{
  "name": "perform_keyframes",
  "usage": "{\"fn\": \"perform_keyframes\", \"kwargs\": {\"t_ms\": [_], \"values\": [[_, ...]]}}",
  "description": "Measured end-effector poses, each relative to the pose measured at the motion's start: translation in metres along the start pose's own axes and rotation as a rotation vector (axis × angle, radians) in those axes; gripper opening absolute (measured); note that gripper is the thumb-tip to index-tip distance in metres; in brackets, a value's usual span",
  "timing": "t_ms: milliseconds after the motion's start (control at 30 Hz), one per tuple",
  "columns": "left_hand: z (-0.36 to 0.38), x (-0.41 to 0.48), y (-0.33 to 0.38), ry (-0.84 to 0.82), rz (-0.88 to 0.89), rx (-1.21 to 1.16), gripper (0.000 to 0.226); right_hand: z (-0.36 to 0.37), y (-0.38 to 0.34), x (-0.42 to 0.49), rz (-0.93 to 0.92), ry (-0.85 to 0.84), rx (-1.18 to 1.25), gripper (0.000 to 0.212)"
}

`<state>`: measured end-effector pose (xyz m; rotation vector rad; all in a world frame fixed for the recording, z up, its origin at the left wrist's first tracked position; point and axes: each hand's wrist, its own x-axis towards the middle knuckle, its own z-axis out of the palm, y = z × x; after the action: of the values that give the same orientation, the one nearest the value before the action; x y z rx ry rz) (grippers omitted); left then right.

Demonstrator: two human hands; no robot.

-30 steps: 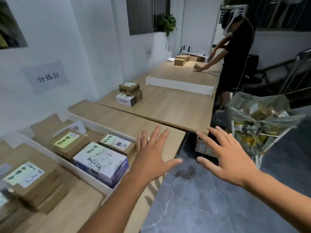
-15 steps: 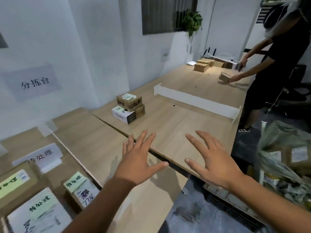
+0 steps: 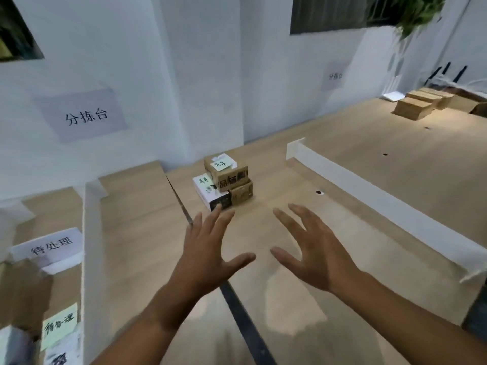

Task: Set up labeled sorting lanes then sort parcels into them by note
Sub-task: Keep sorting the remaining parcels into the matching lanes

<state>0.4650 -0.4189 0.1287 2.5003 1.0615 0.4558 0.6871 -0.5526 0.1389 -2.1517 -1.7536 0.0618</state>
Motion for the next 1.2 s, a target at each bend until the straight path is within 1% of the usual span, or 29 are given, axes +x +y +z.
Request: {"fn": "perform_keyframes", "kwargs": {"t_ms": [100, 233, 333, 433, 500, 567, 633, 700, 767, 900, 1033, 1200], "values": [[0.014, 0.058, -0.029, 0.052, -0.092, -0.094, 0.108, 0.026, 0.040, 0.068, -0.095, -0.062, 0.073, 0.076], [0.047, 0.151, -0.082, 0.098, -0.196, -0.187, 0.111, 0.072, 0.100, 0.164, -0.091, -0.154, 0.171, 0.080], [0.073, 0.226, -0.127, 0.145, -0.274, -0.243, 0.115, 0.107, 0.131, 0.252, -0.110, -0.198, 0.228, 0.086], [0.099, 0.287, -0.168, 0.173, -0.288, -0.329, 0.115, 0.144, 0.145, 0.346, -0.173, -0.250, 0.143, 0.093], [0.112, 0.323, -0.189, 0.171, -0.292, -0.356, 0.114, 0.167, 0.148, 0.404, -0.195, -0.251, 0.121, 0.097], [0.123, 0.351, -0.206, 0.142, -0.318, -0.358, 0.116, 0.190, 0.149, 0.450, -0.164, -0.277, 0.152, 0.101], [0.138, 0.371, -0.217, 0.111, -0.344, -0.341, 0.113, 0.216, 0.151, 0.476, -0.129, -0.346, 0.182, 0.103], [0.155, 0.381, -0.225, 0.124, -0.331, -0.351, 0.106, 0.238, 0.154, 0.483, -0.108, -0.375, 0.266, 0.102], [0.168, 0.381, -0.229, 0.166, -0.321, -0.404, 0.104, 0.250, 0.160, 0.482, -0.114, -0.345, 0.337, 0.101], [0.157, 0.377, -0.217, 0.160, -0.348, -0.434, 0.105, 0.237, 0.159, 0.474, -0.169, -0.284, 0.314, 0.101], [0.116, 0.347, -0.191, 0.176, -0.324, -0.442, 0.104, 0.200, 0.136, 0.439, -0.253, -0.177, 0.373, 0.098], [0.047, 0.242, -0.128, 0.276, -0.275, -0.452, 0.106, 0.118, 0.082, 0.356, -0.407, -0.097, 0.410, 0.097]]}}
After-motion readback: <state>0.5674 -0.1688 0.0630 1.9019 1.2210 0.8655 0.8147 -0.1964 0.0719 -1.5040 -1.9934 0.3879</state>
